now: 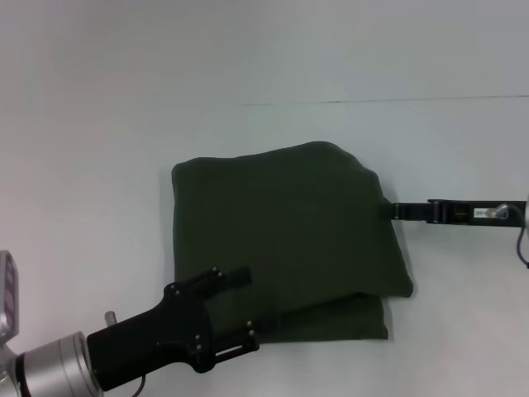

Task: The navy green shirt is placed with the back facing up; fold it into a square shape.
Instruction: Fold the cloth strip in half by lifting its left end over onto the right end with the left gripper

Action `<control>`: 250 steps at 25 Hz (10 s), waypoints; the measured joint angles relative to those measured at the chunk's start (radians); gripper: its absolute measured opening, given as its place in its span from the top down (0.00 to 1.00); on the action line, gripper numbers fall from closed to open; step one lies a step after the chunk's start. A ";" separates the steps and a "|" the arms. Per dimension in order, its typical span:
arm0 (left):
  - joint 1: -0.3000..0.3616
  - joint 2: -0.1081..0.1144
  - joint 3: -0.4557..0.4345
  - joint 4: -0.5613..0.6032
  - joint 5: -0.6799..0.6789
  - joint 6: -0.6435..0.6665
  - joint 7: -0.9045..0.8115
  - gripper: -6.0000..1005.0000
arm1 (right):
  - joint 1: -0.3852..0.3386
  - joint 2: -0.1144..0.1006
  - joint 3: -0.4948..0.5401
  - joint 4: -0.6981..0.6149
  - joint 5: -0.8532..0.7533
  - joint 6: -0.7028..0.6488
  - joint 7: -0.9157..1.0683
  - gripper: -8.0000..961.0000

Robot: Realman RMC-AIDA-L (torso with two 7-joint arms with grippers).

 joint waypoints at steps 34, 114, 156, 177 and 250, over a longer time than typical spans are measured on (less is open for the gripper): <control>-0.005 0.002 -0.002 0.011 -0.002 -0.010 -0.011 0.22 | 0.079 0.086 0.009 0.071 -0.006 0.136 -0.079 0.75; -0.029 0.001 -0.002 0.035 0.000 -0.002 -0.075 0.22 | 0.069 0.109 0.003 0.051 -0.033 0.171 -0.046 0.88; 0.003 0.010 -0.028 0.060 -0.003 0.053 -0.086 0.22 | 0.056 0.102 0.021 -0.031 -0.011 0.010 0.022 0.92; 0.031 0.024 -0.056 0.104 -0.002 0.039 -0.096 0.22 | 0.069 0.116 0.072 -0.095 -0.003 -0.117 0.080 0.92; 0.016 0.024 -0.082 0.132 -0.003 -0.004 -0.168 0.22 | -0.063 0.103 0.140 -0.034 0.056 -0.263 0.166 0.92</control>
